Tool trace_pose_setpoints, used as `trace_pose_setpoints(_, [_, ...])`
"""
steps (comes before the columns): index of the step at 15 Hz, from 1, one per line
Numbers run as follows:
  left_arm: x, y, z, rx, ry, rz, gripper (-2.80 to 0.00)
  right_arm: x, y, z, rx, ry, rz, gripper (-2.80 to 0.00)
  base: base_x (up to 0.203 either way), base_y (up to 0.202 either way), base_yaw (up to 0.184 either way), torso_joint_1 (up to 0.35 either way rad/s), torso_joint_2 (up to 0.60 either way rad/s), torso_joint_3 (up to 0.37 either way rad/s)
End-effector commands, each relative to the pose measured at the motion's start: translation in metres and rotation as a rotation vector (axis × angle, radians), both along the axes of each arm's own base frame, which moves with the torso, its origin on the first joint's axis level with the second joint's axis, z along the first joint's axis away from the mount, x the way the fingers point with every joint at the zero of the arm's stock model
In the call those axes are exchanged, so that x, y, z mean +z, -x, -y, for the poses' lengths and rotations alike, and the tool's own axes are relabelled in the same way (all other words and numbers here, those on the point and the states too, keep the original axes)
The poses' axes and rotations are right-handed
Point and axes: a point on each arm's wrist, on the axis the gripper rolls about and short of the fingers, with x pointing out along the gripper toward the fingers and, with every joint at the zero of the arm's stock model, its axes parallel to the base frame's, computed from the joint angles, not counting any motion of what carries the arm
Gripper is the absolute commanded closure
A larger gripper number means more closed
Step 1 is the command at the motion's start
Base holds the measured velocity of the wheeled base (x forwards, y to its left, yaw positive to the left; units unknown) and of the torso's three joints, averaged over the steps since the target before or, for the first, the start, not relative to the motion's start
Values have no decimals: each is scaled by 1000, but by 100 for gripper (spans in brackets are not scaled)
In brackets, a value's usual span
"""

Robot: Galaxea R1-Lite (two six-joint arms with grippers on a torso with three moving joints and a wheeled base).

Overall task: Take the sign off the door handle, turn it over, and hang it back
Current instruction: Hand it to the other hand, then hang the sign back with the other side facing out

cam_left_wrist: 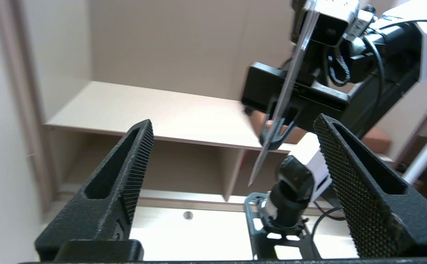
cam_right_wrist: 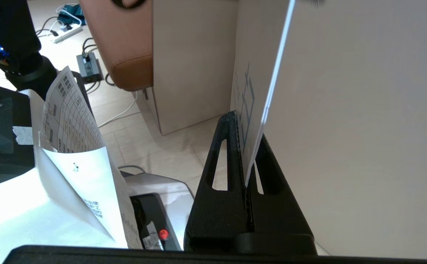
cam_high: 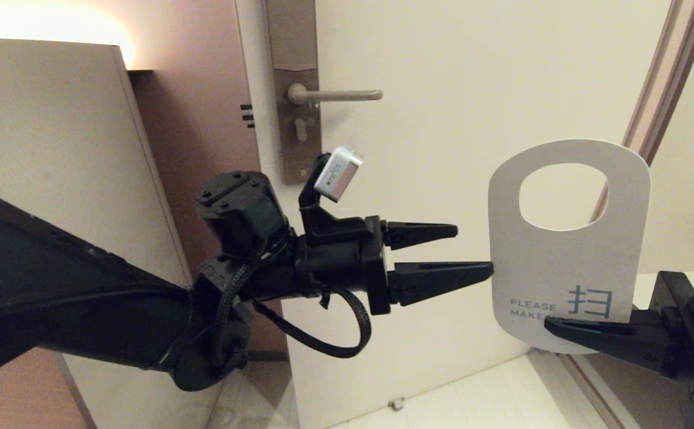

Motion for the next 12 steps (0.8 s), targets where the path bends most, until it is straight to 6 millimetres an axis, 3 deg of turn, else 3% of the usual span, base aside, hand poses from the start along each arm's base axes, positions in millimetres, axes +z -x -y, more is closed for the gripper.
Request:
trace_pose_setpoints(1, [11, 1, -21, 39, 14, 17, -280, -1, -1, 0, 5, 1, -5, 0, 0, 0, 0, 0, 0, 0])
trace_pose_setpoints(5, [16, 2, -52, 114, 11, 12, -280, -5, 0, 0, 3, 7, -18, 0, 0, 0, 0, 0, 0, 0])
trace_pose_setpoints(9, [17, 7, -70, 154, 23, 33, -280, -8, 2, 0, 3, 10, -27, 0, 0, 0, 0, 0, 0, 0])
trace_pose_setpoints(10, [16, 7, -73, 163, 29, 42, 0, -9, 2, 1, 3, 11, -30, 0, 0, 0, 0, 0, 0, 0])
trace_pose_setpoints(12, [17, 7, -78, 177, 41, 56, 0, -10, 2, 1, 1, 13, -32, 0, 0, 0, 0, 0, 0, 0])
